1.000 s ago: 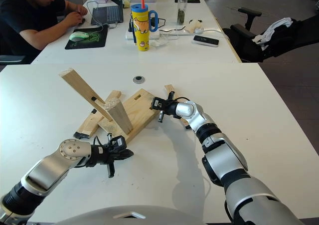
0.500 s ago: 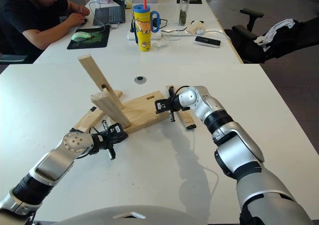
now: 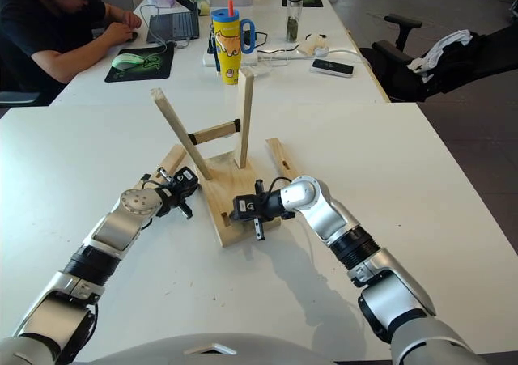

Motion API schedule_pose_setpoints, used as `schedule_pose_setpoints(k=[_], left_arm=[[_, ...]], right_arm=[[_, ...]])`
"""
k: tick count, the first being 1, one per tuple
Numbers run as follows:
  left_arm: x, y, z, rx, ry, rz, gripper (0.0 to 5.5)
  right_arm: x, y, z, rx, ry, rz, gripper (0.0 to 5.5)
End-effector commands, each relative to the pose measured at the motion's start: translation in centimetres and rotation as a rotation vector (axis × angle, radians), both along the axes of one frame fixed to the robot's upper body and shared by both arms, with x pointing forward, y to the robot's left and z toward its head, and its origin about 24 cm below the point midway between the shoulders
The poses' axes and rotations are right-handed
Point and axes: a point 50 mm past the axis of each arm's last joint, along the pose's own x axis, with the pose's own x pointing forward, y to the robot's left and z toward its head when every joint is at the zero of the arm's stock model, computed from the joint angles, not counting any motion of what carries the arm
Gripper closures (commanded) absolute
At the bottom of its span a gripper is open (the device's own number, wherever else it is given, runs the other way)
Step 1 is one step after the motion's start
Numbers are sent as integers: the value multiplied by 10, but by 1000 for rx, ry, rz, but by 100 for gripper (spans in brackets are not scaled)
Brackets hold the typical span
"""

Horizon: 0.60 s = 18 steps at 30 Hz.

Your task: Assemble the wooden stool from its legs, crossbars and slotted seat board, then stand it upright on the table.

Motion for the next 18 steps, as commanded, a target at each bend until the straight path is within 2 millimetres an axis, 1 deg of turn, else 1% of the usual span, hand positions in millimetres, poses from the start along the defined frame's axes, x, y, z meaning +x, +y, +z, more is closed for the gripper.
schedule_pose_setpoints(k=[1,5,9,11,14,16,18], left_arm=[[0,-10,-28,-4,88,5,548],[12,-18,-33,-16,82,1,548],[21,-19,-36,-9,67,1,548],[24,-13,-36,19,57,18,548],[26,0,-30,23,15,61,548],[24,12,-22,13,-39,85,548],[22,20,-10,-26,-112,115,548]], right_arm=[[-1,-7,-16,11,45,-139,550],[-3,-3,-24,14,42,-180,550],[0,2,-20,68,16,-225,550],[5,4,-18,84,-5,-241,550],[13,5,-8,157,-41,-273,550],[16,6,3,236,-80,-285,550],[16,3,11,303,-105,-307,550]])
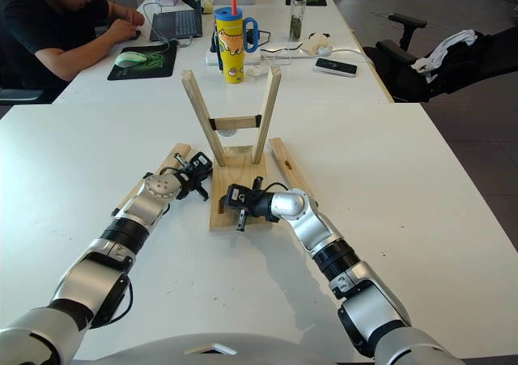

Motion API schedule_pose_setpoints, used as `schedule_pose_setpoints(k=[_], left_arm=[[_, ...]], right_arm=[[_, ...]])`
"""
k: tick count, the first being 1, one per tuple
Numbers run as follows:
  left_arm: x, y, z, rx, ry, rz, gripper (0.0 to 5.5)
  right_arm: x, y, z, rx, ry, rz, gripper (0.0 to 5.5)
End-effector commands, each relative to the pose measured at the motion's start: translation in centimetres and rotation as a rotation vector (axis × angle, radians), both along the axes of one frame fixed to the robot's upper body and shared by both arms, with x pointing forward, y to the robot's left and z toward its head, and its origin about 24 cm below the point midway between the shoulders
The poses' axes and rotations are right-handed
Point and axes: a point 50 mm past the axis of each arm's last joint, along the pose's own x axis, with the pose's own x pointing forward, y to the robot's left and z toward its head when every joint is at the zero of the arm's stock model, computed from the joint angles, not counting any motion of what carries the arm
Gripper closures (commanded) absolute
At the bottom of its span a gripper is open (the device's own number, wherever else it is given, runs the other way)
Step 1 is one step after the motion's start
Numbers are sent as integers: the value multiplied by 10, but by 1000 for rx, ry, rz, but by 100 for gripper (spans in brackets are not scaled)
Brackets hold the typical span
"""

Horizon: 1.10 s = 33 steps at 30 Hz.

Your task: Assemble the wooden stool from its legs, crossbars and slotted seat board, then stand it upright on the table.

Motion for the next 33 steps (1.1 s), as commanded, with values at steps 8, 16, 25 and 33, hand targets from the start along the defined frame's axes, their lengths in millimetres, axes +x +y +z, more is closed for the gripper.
schedule_pose_setpoints(k=[8,16,25,33], left_arm=[[-45,82,74,-333,-286,295,456],[-65,152,60,-314,-97,396,345],[-68,180,37,-308,156,310,310],[-66,170,27,-370,250,206,310]], right_arm=[[9,-40,39,384,8,-419,550],[-10,-45,25,475,303,-524,517],[-7,-37,37,477,299,-440,452],[-8,-36,31,506,349,-451,452]])
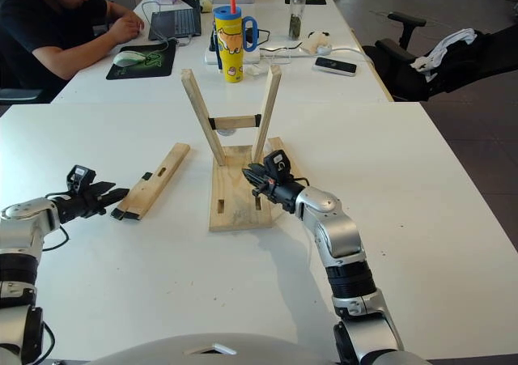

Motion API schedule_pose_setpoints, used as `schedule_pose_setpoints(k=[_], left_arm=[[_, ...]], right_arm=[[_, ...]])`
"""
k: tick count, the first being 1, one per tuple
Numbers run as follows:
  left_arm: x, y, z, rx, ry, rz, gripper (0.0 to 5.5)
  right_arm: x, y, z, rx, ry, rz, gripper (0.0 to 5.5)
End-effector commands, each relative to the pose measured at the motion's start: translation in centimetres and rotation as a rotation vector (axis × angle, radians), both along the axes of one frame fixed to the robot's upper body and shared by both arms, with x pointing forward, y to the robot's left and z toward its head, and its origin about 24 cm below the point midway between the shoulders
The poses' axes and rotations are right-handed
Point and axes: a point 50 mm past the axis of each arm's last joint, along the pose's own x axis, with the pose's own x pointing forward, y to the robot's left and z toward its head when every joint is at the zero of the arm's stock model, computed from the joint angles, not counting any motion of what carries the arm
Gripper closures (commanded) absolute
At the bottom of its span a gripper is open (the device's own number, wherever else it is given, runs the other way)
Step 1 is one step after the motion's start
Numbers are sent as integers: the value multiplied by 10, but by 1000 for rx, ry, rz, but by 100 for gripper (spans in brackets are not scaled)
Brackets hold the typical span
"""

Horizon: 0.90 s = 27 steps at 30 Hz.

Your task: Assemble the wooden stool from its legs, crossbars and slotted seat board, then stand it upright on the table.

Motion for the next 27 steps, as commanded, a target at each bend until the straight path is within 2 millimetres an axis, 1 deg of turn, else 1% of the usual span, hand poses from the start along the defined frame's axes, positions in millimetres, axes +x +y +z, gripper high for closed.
schedule_pose_setpoints(k=[1,7,11,14,16,20,22,25,26,27], left_arm=[[4,-4,3,-8,0,-43,310],[-1,-5,-4,29,41,-77,310],[-2,-9,-12,45,102,-104,310],[-4,-7,-18,79,146,-71,310],[-5,-3,-22,92,167,-17,334],[-5,0,-23,104,184,30,397],[-6,0,-25,115,189,42,418],[-8,-1,-30,129,180,33,418],[-7,-1,-29,135,148,34,418],[-2,-1,-23,134,80,49,418]], right_arm=[[0,3,-2,40,37,10,452],[0,5,-5,22,43,32,452],[1,6,-5,2,40,41,452],[1,7,-5,-8,34,46,452],[2,9,-4,-12,29,52,449],[2,9,-2,-13,16,42,449],[3,8,0,-21,-14,22,449],[7,6,4,-9,-44,-13,449],[8,6,5,2,-41,-17,449],[8,5,6,9,-41,-19,449]])
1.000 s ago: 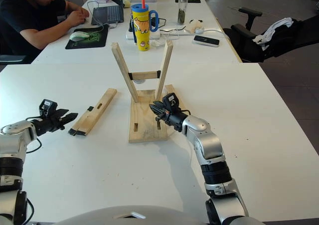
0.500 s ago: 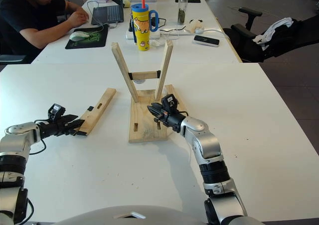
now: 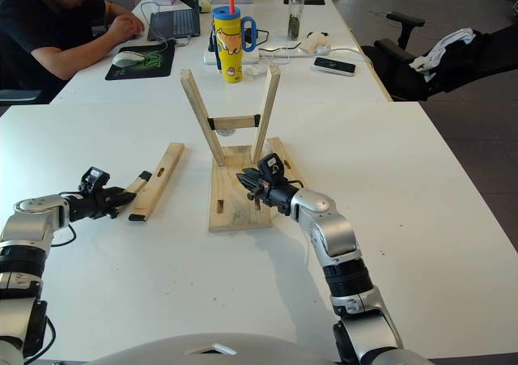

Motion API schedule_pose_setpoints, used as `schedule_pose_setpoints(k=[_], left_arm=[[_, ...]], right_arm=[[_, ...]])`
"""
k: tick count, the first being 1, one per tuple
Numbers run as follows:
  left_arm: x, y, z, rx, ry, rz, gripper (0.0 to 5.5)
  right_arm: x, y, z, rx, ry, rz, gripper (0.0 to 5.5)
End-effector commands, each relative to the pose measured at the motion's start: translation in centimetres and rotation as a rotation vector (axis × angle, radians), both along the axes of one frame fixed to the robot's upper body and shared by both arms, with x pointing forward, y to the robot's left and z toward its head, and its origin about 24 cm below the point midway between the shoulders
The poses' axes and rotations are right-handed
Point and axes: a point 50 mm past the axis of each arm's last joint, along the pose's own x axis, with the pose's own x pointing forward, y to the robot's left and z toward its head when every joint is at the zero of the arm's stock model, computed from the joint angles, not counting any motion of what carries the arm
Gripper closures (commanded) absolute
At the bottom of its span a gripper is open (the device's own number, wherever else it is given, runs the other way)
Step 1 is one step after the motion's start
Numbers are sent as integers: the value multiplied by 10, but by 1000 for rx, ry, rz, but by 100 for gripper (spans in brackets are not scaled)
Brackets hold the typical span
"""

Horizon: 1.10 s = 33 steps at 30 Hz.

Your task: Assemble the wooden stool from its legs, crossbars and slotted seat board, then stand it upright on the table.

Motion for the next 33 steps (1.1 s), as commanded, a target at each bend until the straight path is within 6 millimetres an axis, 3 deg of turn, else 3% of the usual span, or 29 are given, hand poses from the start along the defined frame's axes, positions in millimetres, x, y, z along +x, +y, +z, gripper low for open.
schedule_pose_setpoints(k=[1,4,6,12,18,31,33], left_arm=[[-3,2,-5,28,-96,51,418],[10,-12,44,-7,-502,47,418],[1,-30,62,-16,-669,-12,418],[-40,-100,51,-41,-730,-280,418],[-46,-148,38,-148,-694,-316,418],[-56,-186,34,-203,-676,-340,418],[-55,-187,35,-204,-677,-340,418]], right_arm=[[5,0,9,47,-17,-27,449],[3,-1,11,177,64,-28,449],[1,-1,15,330,155,-23,433],[-5,-7,24,601,305,-14,347],[-8,1,32,693,368,27,270],[-8,18,36,744,423,46,270],[-8,19,35,746,427,38,300]])
